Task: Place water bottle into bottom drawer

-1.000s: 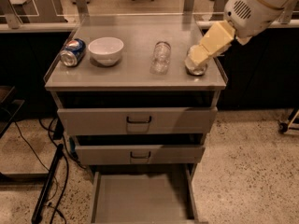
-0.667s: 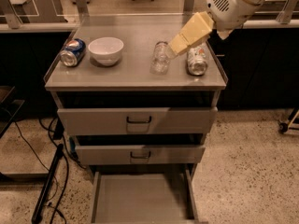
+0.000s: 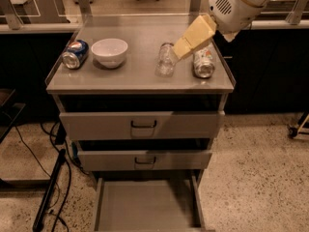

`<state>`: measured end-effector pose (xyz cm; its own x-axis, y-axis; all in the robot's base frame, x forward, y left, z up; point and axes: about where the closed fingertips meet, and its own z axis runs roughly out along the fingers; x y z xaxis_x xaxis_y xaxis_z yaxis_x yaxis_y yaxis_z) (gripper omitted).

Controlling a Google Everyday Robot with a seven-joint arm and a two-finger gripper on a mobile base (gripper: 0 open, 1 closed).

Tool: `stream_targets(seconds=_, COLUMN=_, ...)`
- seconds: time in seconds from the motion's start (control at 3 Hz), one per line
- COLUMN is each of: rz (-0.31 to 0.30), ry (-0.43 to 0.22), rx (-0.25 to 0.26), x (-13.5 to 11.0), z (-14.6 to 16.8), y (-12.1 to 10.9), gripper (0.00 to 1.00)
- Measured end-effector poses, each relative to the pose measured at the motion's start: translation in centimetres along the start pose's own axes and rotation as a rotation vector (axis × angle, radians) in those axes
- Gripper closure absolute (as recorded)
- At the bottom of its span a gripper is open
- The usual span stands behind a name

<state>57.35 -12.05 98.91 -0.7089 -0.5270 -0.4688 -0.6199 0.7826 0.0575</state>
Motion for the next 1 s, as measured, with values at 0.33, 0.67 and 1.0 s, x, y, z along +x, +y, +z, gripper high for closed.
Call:
stream_targets(seconds=0.33, rz=0.049, ry=0.031, rx=0.028, x=-1.1, z=2.2, y=-1.1, gripper=0.00)
stream_targets(seconds=0.67, rz=0.082, ry=0.074, rx=0.046, x=-2.7, z=4.7, y=-2.1, gripper=0.00)
stream_targets(seconds=1.0, rz=0.082, ry=0.074, rx=0.045, x=-2.7, z=4.7, y=-2.1, gripper=0.00)
